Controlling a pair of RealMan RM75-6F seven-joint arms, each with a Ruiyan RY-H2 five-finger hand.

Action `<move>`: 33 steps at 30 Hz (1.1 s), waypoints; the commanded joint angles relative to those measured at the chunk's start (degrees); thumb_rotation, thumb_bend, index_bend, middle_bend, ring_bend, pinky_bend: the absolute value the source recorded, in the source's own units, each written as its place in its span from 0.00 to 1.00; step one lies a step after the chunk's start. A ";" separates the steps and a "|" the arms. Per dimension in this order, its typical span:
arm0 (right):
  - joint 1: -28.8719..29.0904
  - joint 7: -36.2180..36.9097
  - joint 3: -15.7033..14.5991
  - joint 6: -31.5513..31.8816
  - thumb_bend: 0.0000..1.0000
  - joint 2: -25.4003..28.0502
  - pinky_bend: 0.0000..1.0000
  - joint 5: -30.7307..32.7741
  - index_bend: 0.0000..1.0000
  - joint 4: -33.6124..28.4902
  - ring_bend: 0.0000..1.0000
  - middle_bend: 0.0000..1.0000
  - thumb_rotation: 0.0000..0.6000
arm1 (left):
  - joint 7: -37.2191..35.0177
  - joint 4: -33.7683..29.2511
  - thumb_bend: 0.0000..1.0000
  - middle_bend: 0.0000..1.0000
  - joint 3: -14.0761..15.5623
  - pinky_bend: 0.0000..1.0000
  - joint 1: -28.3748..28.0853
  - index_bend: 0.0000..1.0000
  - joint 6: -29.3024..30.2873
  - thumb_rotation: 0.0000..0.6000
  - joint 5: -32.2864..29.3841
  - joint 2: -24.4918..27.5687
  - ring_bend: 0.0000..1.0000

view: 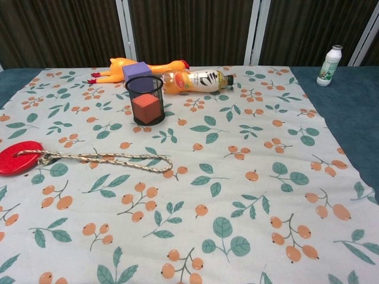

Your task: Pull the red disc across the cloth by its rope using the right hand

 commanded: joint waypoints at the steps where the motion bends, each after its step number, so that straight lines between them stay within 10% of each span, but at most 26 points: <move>1: 0.02 0.05 0.02 -0.04 0.20 -0.01 0.00 0.09 0.00 0.06 0.00 0.00 1.00 | 0.06 0.00 0.46 0.06 0.00 0.08 -0.01 0.00 0.00 0.94 0.04 -0.03 0.00; 13: 1.95 -2.37 -0.20 -2.34 0.20 0.26 0.00 -1.45 0.00 -2.63 0.00 0.00 1.00 | 0.17 -0.76 0.46 0.06 -0.43 0.08 -0.91 0.00 -0.69 0.95 0.57 0.70 0.00; 22: 12.88 -9.55 2.70 -16.65 0.20 0.93 0.00 -1.70 0.00 -14.72 0.00 0.00 1.00 | -0.08 -0.23 0.46 0.06 -0.01 0.08 -0.86 0.00 -0.39 0.95 1.33 0.07 0.00; 33: 32.18 -24.54 9.60 -37.99 0.20 -10.64 0.00 17.63 0.00 -19.12 0.00 0.00 1.00 | -1.75 0.86 0.46 0.06 -0.06 0.08 0.55 0.00 1.34 0.95 0.61 0.94 0.00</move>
